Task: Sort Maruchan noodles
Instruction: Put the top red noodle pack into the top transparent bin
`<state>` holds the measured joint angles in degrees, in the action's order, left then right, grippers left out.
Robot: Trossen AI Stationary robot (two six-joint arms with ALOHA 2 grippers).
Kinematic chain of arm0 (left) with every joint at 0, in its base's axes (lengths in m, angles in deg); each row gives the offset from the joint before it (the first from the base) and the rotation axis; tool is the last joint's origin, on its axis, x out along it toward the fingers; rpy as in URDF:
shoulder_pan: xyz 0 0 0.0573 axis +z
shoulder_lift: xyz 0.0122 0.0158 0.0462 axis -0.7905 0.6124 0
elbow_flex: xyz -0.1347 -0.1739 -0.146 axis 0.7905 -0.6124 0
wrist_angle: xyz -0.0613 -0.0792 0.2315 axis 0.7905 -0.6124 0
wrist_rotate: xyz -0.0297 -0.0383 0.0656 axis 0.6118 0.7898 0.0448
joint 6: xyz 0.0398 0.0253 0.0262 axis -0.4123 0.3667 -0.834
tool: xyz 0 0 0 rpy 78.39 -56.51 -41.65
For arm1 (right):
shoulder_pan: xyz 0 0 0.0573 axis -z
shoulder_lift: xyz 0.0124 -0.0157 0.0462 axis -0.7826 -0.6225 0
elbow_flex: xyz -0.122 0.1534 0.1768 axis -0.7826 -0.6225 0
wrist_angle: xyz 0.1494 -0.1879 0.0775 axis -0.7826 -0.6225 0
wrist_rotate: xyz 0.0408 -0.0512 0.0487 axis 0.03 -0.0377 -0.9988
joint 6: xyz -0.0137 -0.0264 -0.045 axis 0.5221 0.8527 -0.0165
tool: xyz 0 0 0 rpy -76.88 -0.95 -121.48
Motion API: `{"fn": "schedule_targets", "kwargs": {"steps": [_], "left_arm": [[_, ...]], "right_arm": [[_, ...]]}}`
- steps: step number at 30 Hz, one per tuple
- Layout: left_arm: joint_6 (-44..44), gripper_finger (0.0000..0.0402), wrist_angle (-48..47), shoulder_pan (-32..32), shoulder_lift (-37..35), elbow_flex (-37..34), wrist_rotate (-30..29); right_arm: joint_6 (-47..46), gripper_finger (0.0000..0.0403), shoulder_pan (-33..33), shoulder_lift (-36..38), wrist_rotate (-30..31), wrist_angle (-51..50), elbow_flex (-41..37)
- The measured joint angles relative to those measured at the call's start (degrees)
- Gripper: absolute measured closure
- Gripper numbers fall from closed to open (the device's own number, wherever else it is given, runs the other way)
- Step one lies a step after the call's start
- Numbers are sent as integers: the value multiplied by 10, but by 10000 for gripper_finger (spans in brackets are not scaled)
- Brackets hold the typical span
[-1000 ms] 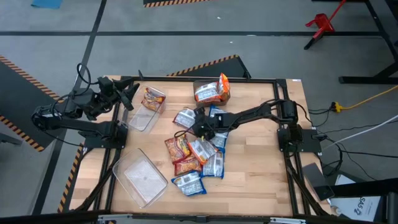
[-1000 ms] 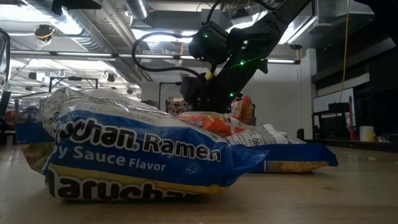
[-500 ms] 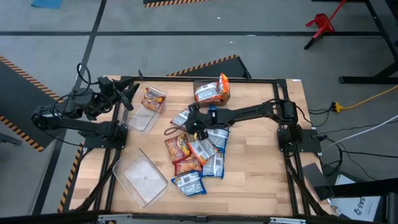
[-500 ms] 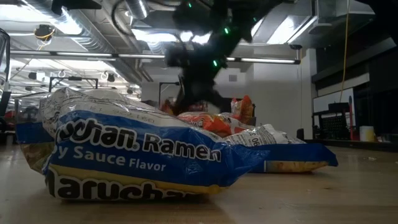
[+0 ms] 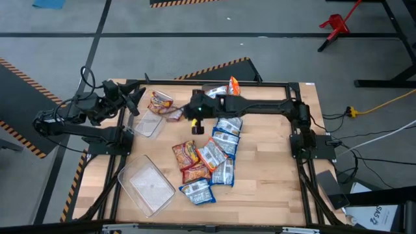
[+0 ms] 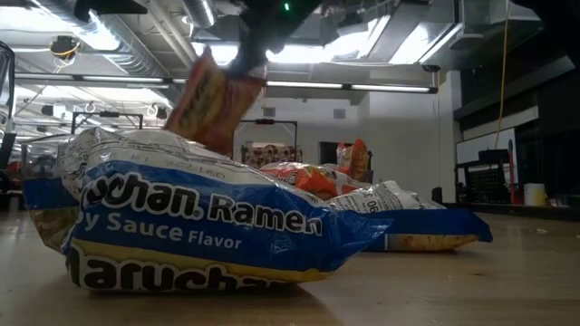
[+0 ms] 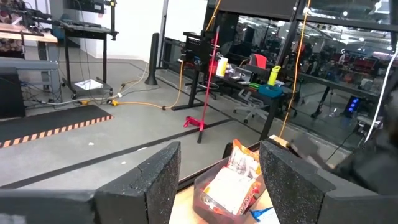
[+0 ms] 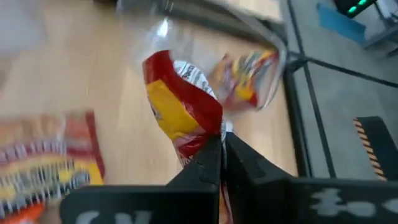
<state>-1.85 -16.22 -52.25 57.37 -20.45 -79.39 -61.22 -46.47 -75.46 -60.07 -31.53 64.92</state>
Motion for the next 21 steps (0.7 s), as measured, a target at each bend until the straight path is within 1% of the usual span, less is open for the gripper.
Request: {"fn": "schedule_targets", "kwargs": {"steps": [3, 5, 10, 15, 19, 21], "left_arm": [[0, 189, 3, 0, -7, 0, 0], [0, 189, 1, 0, -16, 0, 0], [0, 189, 2, 0, -39, 1, 0], [1, 189, 3, 0, -57, 1, -1], [0, 189, 1, 0, -64, 0, -1], [0, 189, -1, 0, -63, 1, -1]], "right_arm": [[-35, 403, 9, 0, -7, 6, 33], [-57, 403, 16, 0, -10, 31, 40], [-139, 403, 37, -16, -37, 164, 36], [-224, 403, 42, -72, -57, 293, 35], [-298, 403, 40, -109, -68, 371, 35], [-327, 403, 40, -125, -81, 388, 35]]}}
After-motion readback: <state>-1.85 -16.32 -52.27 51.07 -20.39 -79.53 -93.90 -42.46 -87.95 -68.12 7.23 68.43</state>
